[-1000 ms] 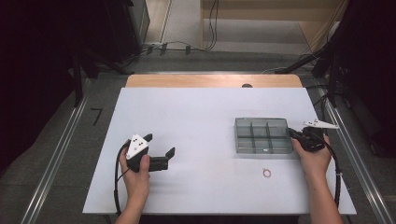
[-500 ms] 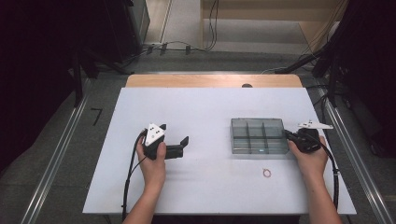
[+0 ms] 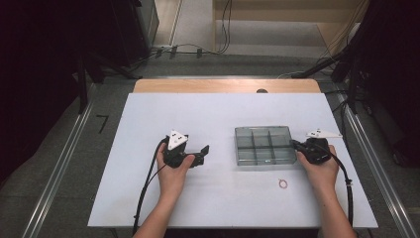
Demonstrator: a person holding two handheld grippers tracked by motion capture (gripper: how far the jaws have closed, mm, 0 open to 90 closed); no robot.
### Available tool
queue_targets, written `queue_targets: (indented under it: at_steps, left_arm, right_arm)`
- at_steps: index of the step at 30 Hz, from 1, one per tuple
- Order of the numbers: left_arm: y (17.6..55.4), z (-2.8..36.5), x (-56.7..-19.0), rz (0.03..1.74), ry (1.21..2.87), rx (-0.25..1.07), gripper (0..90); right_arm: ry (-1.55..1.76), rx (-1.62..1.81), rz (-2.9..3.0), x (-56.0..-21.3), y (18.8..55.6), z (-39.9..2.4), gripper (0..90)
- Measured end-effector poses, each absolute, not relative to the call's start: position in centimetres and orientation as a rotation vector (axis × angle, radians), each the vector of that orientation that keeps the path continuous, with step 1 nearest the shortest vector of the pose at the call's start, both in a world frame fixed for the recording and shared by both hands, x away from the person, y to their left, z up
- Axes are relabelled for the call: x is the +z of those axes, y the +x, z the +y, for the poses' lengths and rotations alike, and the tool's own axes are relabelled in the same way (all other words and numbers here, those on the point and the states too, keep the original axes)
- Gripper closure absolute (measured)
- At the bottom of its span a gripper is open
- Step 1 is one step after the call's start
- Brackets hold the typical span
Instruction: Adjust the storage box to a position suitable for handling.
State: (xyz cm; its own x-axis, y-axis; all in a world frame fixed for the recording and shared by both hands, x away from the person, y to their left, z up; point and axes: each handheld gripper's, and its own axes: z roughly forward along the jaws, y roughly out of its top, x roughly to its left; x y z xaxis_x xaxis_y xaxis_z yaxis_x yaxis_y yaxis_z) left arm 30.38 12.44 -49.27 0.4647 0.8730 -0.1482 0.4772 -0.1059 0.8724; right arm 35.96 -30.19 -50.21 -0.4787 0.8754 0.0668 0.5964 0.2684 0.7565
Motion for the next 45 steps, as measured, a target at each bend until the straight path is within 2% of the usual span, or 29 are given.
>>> queue_targets:
  at_steps: [1,3,7,13,14,15,18,31,45]
  left_arm:
    - [30.5,12.3,-49.4,1.169,1.758,0.509,19.2]
    - [30.6,12.1,-49.5,1.196,1.763,0.498,22.2]
    - [30.7,11.7,-49.8,1.219,1.773,0.448,40.7]
    - [31.0,10.8,-50.2,1.223,1.804,0.375,59.9]
    - [31.0,10.6,-50.2,1.224,1.810,0.366,65.8]
    - [31.0,10.4,-50.3,1.230,1.811,0.360,65.8]
    - [30.9,10.0,-50.4,1.229,1.827,0.344,73.7]
    - [30.7,9.8,-50.8,1.292,1.848,0.336,89.3]
    - [30.3,11.0,-50.6,1.316,1.851,0.334,90.0]
  right_arm:
    - [1.334,1.060,2.188,-50.2,35.9,-29.6,88.1]
    - [1.333,1.064,2.192,-50.2,35.9,-29.5,88.2]
    - [1.322,1.075,2.215,-50.2,35.7,-28.6,88.2]
    - [1.282,1.089,2.247,-50.1,35.6,-27.5,88.2]
    - [1.273,1.097,2.253,-50.0,35.5,-27.1,88.2]
    - [1.273,1.097,2.253,-50.0,35.5,-27.1,88.2]
    - [1.253,1.103,2.272,-49.8,35.2,-26.4,88.1]
    - [1.216,1.136,2.322,-49.7,34.4,-24.5,88.1]
    - [1.153,1.113,2.372,-49.4,33.2,-22.7,88.1]
